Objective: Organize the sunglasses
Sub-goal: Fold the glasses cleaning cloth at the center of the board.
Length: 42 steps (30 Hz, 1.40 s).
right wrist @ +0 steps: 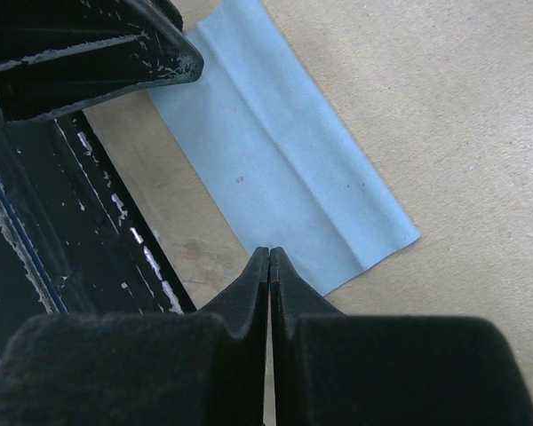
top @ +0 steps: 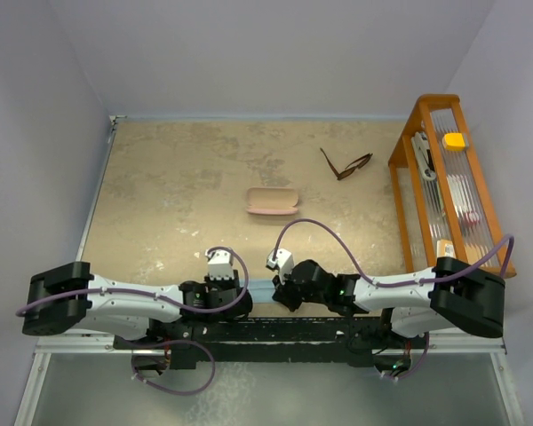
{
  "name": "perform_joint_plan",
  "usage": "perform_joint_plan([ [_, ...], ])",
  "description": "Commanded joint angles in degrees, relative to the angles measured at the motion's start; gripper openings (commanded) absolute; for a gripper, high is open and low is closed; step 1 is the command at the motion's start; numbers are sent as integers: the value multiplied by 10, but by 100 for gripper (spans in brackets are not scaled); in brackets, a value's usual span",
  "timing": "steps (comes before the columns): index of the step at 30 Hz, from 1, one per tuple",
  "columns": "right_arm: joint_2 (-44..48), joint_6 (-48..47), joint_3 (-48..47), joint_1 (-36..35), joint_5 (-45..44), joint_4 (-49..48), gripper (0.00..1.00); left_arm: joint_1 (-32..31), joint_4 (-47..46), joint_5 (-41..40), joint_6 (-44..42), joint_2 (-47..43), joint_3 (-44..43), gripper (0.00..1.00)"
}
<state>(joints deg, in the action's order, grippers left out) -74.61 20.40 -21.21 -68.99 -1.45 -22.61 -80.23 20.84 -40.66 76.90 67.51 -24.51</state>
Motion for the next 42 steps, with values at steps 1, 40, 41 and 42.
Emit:
perform_joint_plan([
  [1, 4, 5, -10, -3, 6, -17, 0, 3, -12, 30, -7, 15, 7, 27],
  [40, 5, 14, -11, -7, 3, -7, 0, 2, 81, 44, -44, 34, -36, 24],
  [41, 4, 13, -12, -8, 4, -7, 0, 2, 80, 40, -46, 28, -37, 24],
  [42, 4, 13, -11, -8, 4, -7, 0, 2, 81, 38, -45, 20, -38, 24],
])
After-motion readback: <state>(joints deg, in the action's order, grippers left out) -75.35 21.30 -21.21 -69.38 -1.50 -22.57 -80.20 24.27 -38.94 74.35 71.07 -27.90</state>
